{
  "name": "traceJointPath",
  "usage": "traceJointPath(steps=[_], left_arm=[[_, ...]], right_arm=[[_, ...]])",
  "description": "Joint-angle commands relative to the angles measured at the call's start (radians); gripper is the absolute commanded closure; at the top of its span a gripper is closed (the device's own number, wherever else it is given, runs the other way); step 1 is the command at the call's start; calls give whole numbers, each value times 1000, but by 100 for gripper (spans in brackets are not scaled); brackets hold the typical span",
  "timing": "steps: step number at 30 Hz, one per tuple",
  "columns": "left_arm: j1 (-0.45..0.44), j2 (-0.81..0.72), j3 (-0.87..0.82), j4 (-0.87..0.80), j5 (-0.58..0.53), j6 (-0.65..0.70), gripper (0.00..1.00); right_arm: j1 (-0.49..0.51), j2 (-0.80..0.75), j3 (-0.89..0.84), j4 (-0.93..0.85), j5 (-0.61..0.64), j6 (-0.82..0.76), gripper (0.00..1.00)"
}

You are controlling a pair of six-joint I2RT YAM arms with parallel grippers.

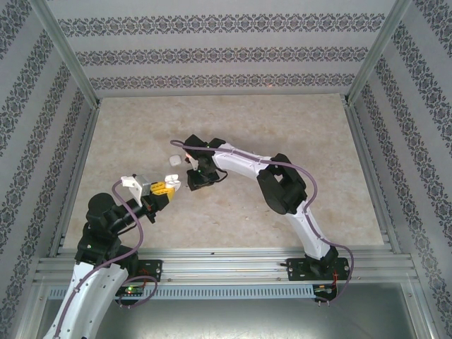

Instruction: Insert wireless bluetooth earbuds into charging case

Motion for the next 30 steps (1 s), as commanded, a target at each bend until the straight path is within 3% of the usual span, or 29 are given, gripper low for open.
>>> traceJointPath(steps=[1,4,10,18,30], left_arm=[[10,-21,5,-3,-10,-7,100],[9,-23,0,6,-17,-8,100],[10,-23,-5,20,-15,-4,100],[10,-32,3,-11,-8,15,100],[8,-37,-8,-12,-16,13,100]], right_arm=[[7,-92,10,-32,66,200,60],[26,-134,-58,70,60,318,52],[74,-149,-150,261,44,500,53],[107,-97,-164,339,34,545,68],[92,-30,-159,345,16,558,64]])
